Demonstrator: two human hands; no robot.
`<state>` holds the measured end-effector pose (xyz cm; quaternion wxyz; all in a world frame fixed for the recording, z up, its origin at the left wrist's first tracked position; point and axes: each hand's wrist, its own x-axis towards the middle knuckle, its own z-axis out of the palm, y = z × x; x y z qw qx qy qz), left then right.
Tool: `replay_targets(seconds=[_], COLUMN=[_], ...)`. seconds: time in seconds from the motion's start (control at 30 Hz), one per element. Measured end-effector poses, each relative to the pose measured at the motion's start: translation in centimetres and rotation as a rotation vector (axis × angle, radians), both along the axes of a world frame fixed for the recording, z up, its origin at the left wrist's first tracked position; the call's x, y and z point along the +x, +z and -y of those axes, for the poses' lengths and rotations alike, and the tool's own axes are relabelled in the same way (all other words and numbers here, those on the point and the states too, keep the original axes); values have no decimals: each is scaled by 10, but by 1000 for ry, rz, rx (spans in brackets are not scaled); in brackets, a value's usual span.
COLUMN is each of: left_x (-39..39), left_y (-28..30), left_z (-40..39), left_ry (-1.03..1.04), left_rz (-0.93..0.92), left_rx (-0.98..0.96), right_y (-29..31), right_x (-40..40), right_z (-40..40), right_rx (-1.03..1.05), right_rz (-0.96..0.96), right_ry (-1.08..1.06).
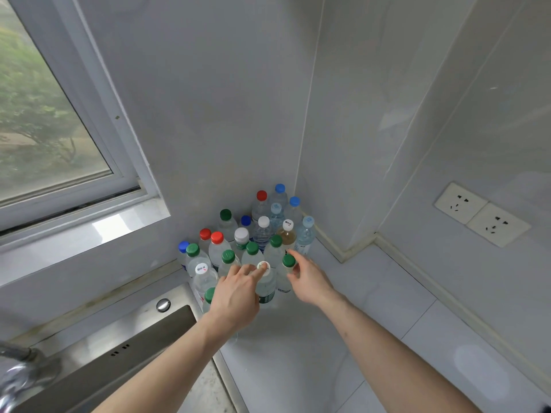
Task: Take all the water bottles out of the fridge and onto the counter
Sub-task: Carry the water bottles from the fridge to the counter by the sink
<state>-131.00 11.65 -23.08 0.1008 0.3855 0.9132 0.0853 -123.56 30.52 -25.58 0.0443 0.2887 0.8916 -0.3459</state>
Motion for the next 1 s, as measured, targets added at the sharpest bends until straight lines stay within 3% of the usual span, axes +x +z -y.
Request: replay_targets(seconds=[0.13,0.33,0.6,1.0], left_x=[3,28,62,137], left_y=[0,-2,-7,27], left_z=[7,54,109,32], left_ry=[-29,-26,-12,-379], left_rz=[7,6,65,122], left_rx=[24,212,209,234], right_y=[9,24,36,63], right_x=[24,85,164,284], right_z=[17,56,86,102], right_rx=[-55,-221,-191,-106], right_rz=[-16,-203,-191,-210], right_ry=[-57,-203,-196,-370])
